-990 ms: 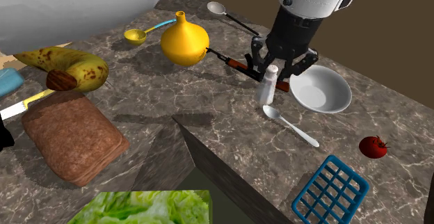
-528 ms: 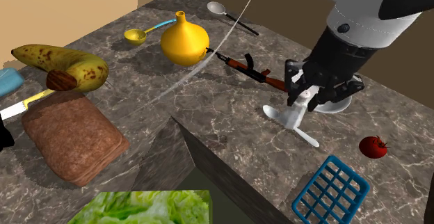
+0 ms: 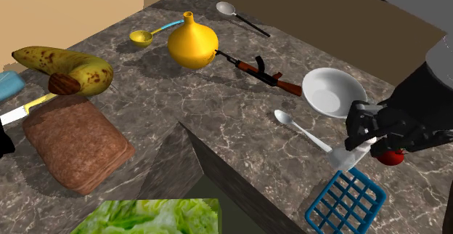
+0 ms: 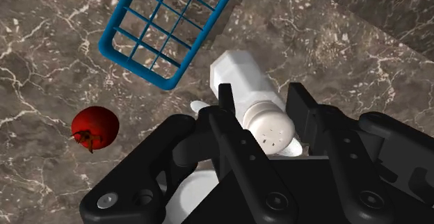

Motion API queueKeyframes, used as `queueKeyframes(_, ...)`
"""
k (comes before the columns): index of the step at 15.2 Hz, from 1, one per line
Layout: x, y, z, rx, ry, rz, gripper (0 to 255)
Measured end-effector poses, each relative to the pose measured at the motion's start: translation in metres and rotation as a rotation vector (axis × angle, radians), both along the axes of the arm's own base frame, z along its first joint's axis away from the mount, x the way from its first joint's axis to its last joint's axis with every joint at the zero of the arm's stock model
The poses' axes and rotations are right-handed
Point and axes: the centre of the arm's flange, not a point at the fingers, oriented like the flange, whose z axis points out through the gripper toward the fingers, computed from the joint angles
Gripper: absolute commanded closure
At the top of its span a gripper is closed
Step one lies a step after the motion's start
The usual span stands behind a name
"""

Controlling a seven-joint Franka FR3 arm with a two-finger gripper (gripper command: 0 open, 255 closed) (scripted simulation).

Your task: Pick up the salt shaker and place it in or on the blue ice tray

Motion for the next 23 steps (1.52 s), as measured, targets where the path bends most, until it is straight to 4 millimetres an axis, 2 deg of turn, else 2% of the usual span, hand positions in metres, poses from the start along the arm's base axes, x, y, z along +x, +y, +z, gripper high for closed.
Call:
queueKeyframes(4,-0.043,-0.029,0.007,0.000,0.000,0.000,255)
queueKeyframes(7,-0.068,-0.043,0.000,0.000,0.000,0.000,255)
queueKeyframes(23,-0.073,-0.045,-0.081,0.001,0.000,0.002,255)
